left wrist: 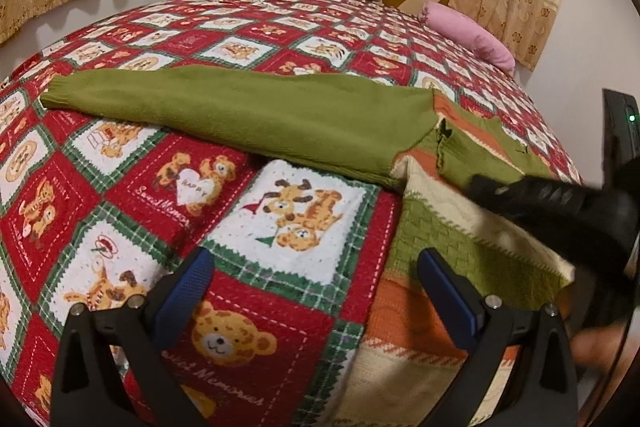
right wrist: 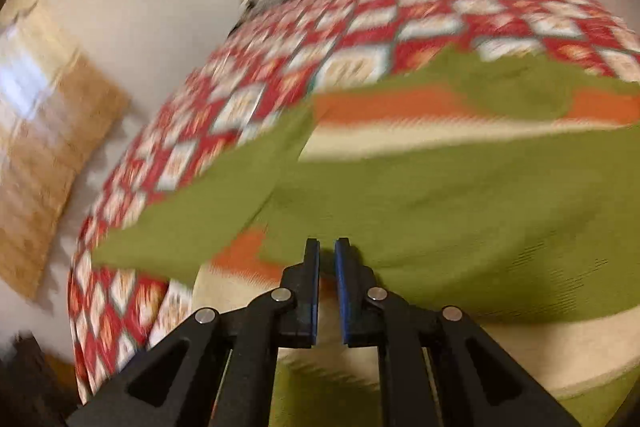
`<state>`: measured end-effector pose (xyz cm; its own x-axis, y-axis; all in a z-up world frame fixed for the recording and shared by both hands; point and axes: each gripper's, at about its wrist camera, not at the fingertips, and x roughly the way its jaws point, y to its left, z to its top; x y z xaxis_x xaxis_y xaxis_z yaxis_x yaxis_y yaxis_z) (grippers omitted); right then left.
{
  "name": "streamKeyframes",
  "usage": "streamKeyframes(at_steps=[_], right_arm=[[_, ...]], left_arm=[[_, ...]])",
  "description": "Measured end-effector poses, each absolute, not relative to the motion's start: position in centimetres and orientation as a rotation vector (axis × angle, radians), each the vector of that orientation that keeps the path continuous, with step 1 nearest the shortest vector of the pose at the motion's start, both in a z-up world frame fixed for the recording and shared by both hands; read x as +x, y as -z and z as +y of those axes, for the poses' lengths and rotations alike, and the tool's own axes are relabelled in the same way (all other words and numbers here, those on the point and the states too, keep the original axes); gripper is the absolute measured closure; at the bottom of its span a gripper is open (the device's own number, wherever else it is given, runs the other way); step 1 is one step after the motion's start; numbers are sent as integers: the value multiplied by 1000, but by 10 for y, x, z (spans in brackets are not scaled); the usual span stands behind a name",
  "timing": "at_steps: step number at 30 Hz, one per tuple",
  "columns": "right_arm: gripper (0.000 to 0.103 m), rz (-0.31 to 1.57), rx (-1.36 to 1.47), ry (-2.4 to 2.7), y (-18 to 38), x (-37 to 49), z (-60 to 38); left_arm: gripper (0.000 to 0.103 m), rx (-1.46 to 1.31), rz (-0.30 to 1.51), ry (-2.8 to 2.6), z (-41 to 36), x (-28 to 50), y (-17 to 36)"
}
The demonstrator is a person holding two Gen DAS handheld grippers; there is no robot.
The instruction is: Fold small clothes
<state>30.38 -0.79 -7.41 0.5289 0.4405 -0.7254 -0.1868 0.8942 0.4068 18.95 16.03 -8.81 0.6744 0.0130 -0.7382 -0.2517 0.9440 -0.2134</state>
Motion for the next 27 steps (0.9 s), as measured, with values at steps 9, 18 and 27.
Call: streamKeyframes(at_steps=[9, 18, 27], right_arm=[[94, 830, 241, -331, 33, 277, -45], [92, 857, 141, 136, 33, 220, -244], [92, 921, 285, 37, 59, 226, -277]], left_arm=[[0, -318, 826, -152, 161, 189, 88], [0, -298, 836, -164, 161, 191, 89], [0, -274, 853, -187, 157, 192, 90]])
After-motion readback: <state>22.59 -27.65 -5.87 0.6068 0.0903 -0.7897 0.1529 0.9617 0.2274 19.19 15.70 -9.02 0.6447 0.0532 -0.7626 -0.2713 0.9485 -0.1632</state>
